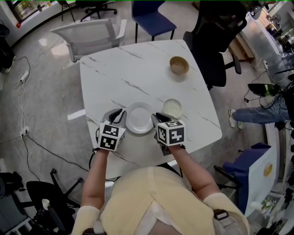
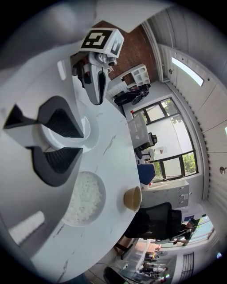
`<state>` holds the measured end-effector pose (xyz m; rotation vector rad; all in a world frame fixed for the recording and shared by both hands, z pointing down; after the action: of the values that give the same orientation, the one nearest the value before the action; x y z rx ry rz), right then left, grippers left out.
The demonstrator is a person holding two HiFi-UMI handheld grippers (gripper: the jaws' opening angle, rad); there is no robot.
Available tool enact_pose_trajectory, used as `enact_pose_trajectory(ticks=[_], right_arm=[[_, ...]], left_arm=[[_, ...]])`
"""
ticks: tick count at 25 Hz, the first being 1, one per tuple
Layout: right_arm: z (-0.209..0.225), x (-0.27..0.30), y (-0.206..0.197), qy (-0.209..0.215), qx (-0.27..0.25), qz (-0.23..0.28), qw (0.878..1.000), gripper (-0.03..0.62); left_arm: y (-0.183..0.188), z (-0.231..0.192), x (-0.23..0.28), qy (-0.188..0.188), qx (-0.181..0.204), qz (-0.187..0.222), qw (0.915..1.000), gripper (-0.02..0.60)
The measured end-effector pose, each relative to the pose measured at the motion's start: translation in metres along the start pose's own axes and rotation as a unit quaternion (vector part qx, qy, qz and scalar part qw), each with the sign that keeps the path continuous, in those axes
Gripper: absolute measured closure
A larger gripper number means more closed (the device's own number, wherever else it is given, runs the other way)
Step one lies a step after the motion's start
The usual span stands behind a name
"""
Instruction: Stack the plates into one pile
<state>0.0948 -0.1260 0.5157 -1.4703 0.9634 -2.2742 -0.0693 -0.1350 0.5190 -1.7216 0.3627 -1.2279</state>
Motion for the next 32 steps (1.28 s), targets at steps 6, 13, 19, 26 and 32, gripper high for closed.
enact_pose_trajectory(ticks=[6,13,19,26,32], right_arm=[[0.000,-0.012,0.021,0.024,0.001,0.029,0.999,0.573],[-0.002,-0.027,0.037,0.056,-0.016,0.044,0.997,0.591],[-0.003,-0.041,0.042,0.075,-0.030,0.066,0.995,0.592],[-0.011,-0.051,0.049,0.098,-0.037,0.075,0.992,0.592],[-0.021,-0.062,0.057,0.129,-0.046,0.082,0.987,0.592]], left_arm=[[0.018,-0.004,-0.019,-0.009,-0.031,0.043,0.9986,0.578],[0.031,-0.008,-0.040,0.009,-0.020,0.056,0.9982,0.578],[0.037,-0.006,-0.057,0.012,-0.026,0.073,0.9969,0.578],[0.050,-0.007,-0.078,0.035,-0.037,0.080,0.9955,0.580],[0.066,-0.001,-0.094,0.032,-0.049,0.104,0.9929,0.578]])
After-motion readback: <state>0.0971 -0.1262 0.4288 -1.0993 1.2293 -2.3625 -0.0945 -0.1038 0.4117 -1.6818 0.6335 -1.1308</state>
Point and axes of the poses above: the fingertips, and each gripper's own axes: x forward along the fingers, z to its right, y out of its top, the point moved 3 cm from there along -x, backward along the fingers, and after that the axes turned 1 degree about x, right-handed, at the moved point
